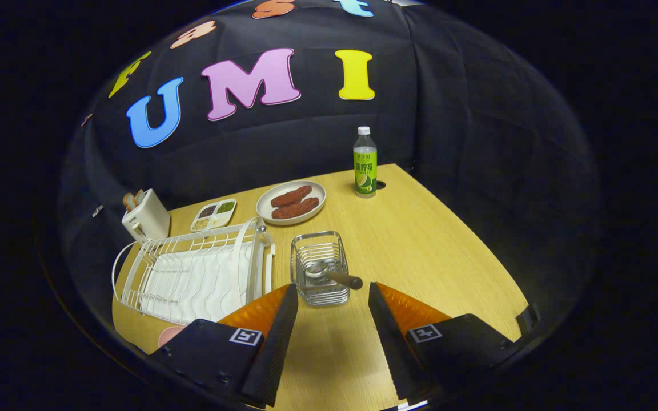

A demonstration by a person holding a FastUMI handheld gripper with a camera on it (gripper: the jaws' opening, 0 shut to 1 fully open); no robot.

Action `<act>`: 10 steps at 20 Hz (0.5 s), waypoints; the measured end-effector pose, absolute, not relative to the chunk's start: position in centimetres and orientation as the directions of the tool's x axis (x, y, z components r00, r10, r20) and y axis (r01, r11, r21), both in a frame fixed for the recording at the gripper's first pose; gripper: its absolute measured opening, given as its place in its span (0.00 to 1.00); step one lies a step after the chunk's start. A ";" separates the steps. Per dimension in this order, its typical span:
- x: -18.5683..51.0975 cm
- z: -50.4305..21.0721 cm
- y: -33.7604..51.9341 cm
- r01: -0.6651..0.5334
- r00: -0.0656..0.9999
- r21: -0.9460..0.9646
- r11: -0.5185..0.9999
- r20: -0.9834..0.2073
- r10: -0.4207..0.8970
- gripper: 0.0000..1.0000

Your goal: Take the plate from the dish rack, then take the spoon from the basket and place it into the plate.

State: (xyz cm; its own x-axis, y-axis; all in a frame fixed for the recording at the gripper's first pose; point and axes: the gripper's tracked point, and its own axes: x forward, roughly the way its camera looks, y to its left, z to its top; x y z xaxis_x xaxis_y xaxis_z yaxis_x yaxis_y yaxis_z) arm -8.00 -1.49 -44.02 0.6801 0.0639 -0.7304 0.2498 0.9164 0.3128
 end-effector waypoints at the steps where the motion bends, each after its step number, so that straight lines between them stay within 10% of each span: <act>1: -7.6 -44.2 -1.4 0.243 0.703 0.305 0.921 -0.709 0.049 0.78; 10: -3.7 -49.4 -2.1 0.288 0.791 0.326 0.900 -0.611 -0.032 0.76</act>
